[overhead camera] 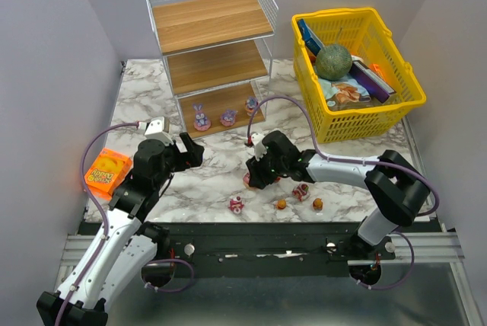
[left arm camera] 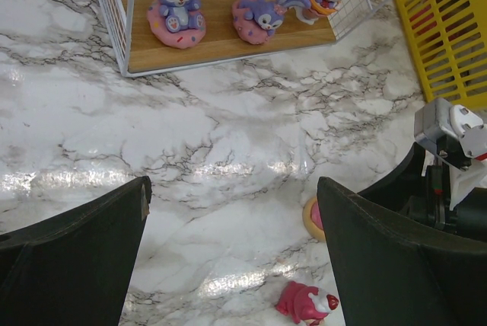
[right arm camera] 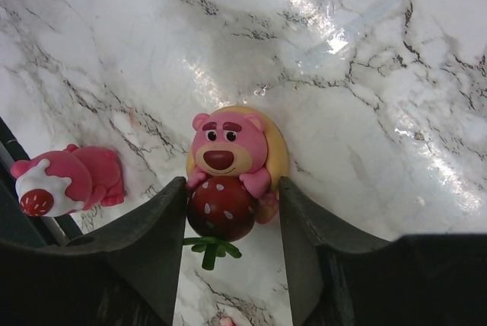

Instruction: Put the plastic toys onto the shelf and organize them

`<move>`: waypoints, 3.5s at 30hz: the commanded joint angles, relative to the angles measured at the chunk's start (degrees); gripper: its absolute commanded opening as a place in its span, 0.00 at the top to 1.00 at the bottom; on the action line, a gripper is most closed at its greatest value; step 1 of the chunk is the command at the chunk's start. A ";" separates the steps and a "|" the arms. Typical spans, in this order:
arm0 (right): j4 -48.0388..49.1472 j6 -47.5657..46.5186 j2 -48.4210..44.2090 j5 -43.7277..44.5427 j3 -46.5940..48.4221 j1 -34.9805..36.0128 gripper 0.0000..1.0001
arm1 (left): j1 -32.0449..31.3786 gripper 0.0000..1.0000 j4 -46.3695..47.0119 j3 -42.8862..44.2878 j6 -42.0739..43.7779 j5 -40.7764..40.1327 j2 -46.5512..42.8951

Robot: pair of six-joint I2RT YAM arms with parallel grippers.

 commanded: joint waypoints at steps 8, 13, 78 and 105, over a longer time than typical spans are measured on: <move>-2.94 4.74 -2.59 3.14 4.96 0.42 0.99 | -0.21 0.01 0.99 -0.14 1.12 -1.51 -0.81; -8.03 7.91 -4.26 5.33 11.28 0.42 0.99 | -0.21 0.01 0.91 -0.14 1.21 -2.12 -0.99; -17.80 -8.87 17.71 31.71 64.03 -8.72 0.91 | -0.21 0.01 -2.61 0.92 1.47 -8.45 -2.75; -17.62 -8.17 18.41 32.59 64.73 -9.33 0.62 | -0.21 0.01 -2.70 1.27 1.65 -8.45 -2.04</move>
